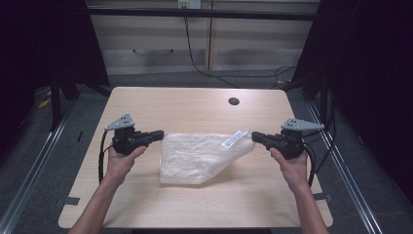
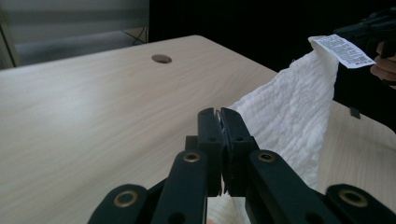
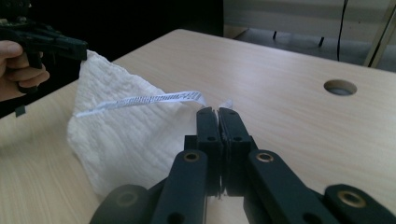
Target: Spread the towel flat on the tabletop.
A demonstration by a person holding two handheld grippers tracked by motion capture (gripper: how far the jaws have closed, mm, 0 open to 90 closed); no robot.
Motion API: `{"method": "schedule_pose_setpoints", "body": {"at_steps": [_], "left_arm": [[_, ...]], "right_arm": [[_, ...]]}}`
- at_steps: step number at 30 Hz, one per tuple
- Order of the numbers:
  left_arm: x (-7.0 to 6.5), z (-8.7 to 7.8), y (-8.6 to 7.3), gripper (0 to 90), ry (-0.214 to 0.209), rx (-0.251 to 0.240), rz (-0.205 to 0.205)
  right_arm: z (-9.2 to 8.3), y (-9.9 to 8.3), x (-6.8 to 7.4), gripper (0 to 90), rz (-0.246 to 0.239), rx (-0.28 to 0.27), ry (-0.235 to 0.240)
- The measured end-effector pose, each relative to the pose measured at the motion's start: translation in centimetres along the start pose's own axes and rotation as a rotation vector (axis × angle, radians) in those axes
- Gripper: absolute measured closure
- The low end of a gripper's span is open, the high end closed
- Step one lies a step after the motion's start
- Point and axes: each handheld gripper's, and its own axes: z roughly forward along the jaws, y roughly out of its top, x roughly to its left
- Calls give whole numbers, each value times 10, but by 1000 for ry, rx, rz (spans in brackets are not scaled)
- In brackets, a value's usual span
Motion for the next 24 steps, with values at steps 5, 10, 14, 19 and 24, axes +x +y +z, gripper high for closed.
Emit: {"method": "schedule_pose_setpoints", "body": {"at_steps": [5, 10, 14, 19, 24], "left_arm": [[1, -11, 28, 880, 10, -67, 21], [1, -22, 65, 881, 34, -111, 60], [0, -27, 92, 881, 52, -142, 84], [7, -27, 117, 882, 82, -157, 86], [26, -14, 135, 883, 143, -132, 60]], "right_arm": [[0, 23, 3, 885, -26, -18, 6], [0, 48, 1, 885, -41, -32, -4], [-6, 75, 0, 885, -50, -71, -2], [-10, 107, -3, 885, -65, -99, -16], [-1, 134, -8, 885, -79, -86, -31]]}}
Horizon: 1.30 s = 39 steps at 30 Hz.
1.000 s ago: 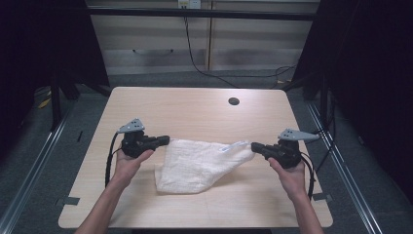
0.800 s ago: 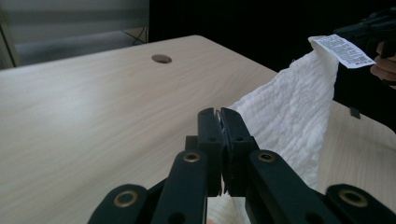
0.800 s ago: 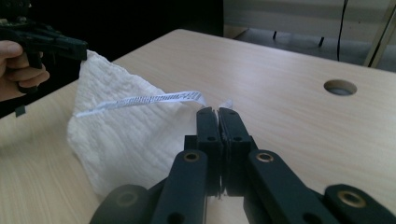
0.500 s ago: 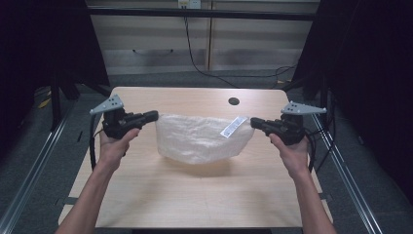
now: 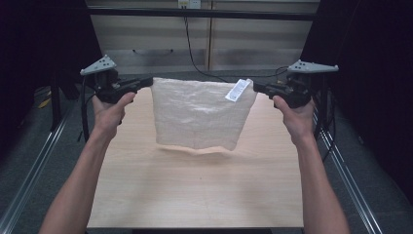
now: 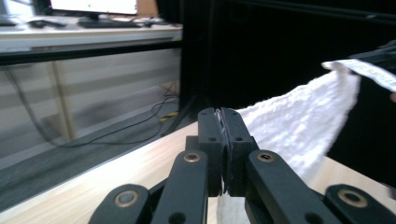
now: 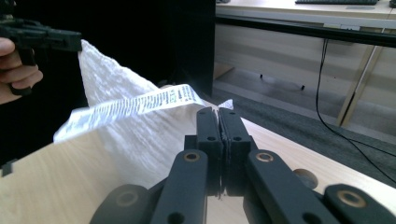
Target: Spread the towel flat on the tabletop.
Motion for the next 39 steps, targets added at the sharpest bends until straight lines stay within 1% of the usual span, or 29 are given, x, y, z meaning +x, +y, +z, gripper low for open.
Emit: {"method": "schedule_pose_setpoints", "body": {"at_steps": [1, 2, 4, 5, 6, 8, 9, 10, 12, 14, 16, 17, 18, 21, 24, 25, 26, 28, 30, 32, 34, 36, 38, 39], "left_arm": [[2, 4, 1, 883, 11, 13, 0], [4, 10, 2, 883, 16, 15, -4], [8, 16, 4, 883, 9, -5, -26], [9, 18, 6, 883, 12, -9, -23], [9, 20, 8, 883, 10, -13, -30], [9, 21, 12, 883, 32, -16, -19], [9, 22, 13, 882, 36, -11, -9], [7, 23, 12, 882, 35, -8, -2], [0, 24, 7, 882, 17, -5, 25], [-6, 24, -2, 882, -1, -2, 35], [-10, 22, -16, 881, -18, 1, 42], [-12, 21, -23, 881, -19, 17, 48], [-14, 19, -31, 881, -29, 14, 47], [-17, 11, -56, 882, -55, 14, 23], [-24, 4, -79, 882, -69, 38, 19], [-28, 1, -87, 882, -51, 42, 23], [-30, -2, -92, 882, -49, 47, 26], [-34, -6, -104, 881, -54, 72, 20], [-36, -13, -114, 881, -57, 94, 24], [-38, -20, -124, 881, -69, 101, 9], [-40, -26, -135, 881, -73, 116, 5], [-43, -29, -146, 881, -70, 144, -3], [-47, -30, -156, 881, -67, 178, 0], [-49, -32, -160, 880, -75, 186, -7]], "right_arm": [[5, 4, -3, 886, -6, 13, -5], [9, 6, -5, 886, -12, 21, -11], [19, 10, -11, 886, -14, 55, -33], [23, 10, -15, 886, -9, 62, -43], [25, 11, -19, 886, -7, 65, -51], [28, 11, -26, 886, 12, 54, -58], [29, 11, -29, 885, 26, 45, -55], [29, 9, -32, 886, 39, 38, -49], [30, 4, -34, 885, 46, 34, -50], [30, -7, -33, 885, 52, 45, -48], [28, -21, -31, 886, 52, 55, -40], [26, -29, -29, 886, 55, 63, -35], [24, -38, -28, 886, 59, 71, -30], [18, -64, -24, 885, 66, 102, -18], [11, -88, -18, 885, 81, 119, 3], [9, -95, -15, 885, 82, 126, 8], [8, -106, -10, 885, 87, 130, 20], [7, -120, -1, 885, 88, 144, 31], [7, -133, 7, 886, 94, 164, 43], [4, -144, 14, 885, 94, 170, 58], [1, -152, 21, 885, 87, 173, 73], [-1, -159, 28, 885, 81, 192, 80], [0, -165, 33, 885, 70, 226, 84], [1, -169, 34, 885, 71, 233, 86]]}}
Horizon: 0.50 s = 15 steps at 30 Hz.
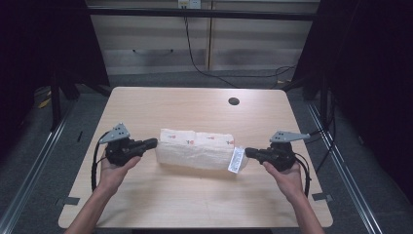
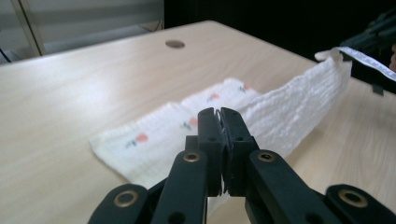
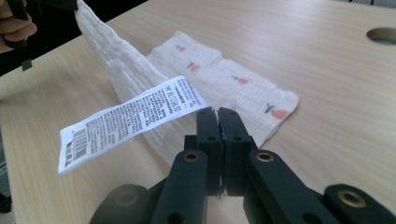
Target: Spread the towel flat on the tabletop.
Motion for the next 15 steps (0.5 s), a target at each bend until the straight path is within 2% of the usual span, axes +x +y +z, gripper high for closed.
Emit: {"method": "schedule_pose_setpoints", "body": {"at_steps": [5, 10, 15], "left_arm": [[-8, -10, -18, 880, -4, 14, 8], [-17, -16, -32, 879, -22, 35, -3], [-19, -15, -48, 875, -37, 74, -14]], "right_arm": [[0, -15, 6, 882, 23, 2, 24], [5, -34, 20, 876, 4, 42, 39], [4, -47, 20, 860, 17, 55, 33]]}}
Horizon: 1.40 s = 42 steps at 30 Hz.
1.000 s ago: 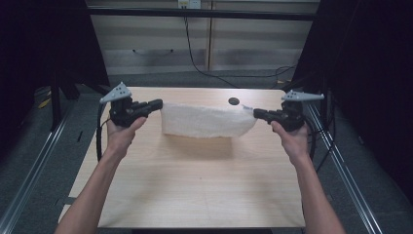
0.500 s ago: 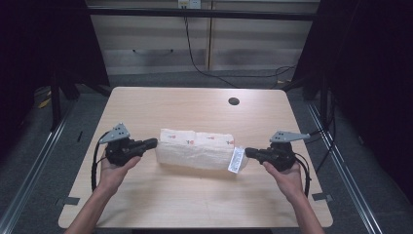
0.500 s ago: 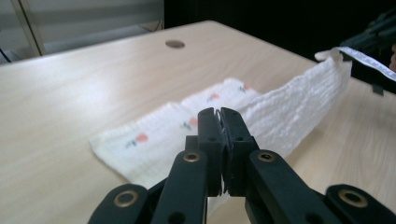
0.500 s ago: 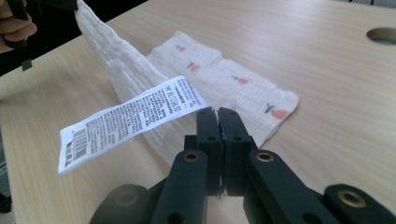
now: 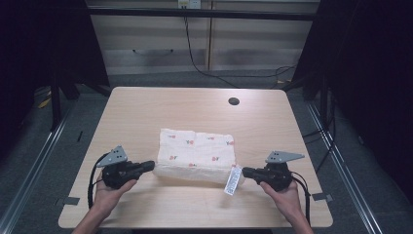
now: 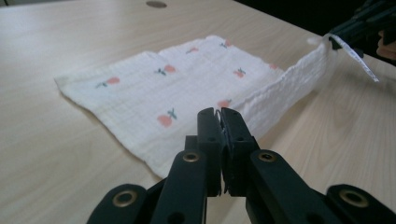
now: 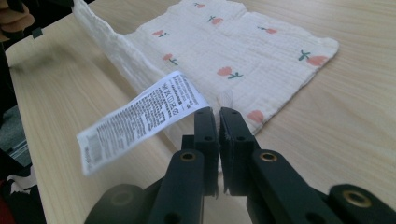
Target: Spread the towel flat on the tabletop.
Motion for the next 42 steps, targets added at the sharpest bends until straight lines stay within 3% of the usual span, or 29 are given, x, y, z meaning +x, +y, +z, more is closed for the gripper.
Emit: {"method": "schedule_pose_setpoints", "body": {"at_steps": [6, 13, 17, 23, 25, 30, 33, 35, 37, 39, 42], "left_arm": [[-4, 1, -19, 872, -14, 76, -1], [-7, -2, -20, 796, -40, 72, 2], [-3, -4, -20, 723, -27, 57, -30], [12, 2, -8, 625, -4, 68, -59], [18, 9, -3, 595, -20, 77, -73], [31, 33, 13, 537, -7, 123, -48], [39, 48, 22, 548, -7, 125, -53], [41, 55, 24, 603, -2, 128, -46], [44, 64, 23, 684, -5, 146, -36], [46, 71, 19, 695, 3, 171, -39], [49, 77, 12, 730, 17, 198, -37]], "right_arm": [[-8, -12, 0, 850, 26, -15, -7], [-7, -14, 3, 849, 19, -11, -13], [-9, -10, 2, 839, 21, -28, -14], [-2, -1, -2, 743, 24, -22, -21], [3, 4, -4, 714, 23, -17, -15], [24, 16, -11, 602, 26, 30, -5], [40, 20, -15, 593, 21, 60, -6], [49, 22, -18, 619, 16, 80, -6], [59, 23, -20, 675, 11, 101, 7], [67, 25, -21, 685, -11, 118, 10], [76, 24, -23, 723, 1, 113, 8]]}}
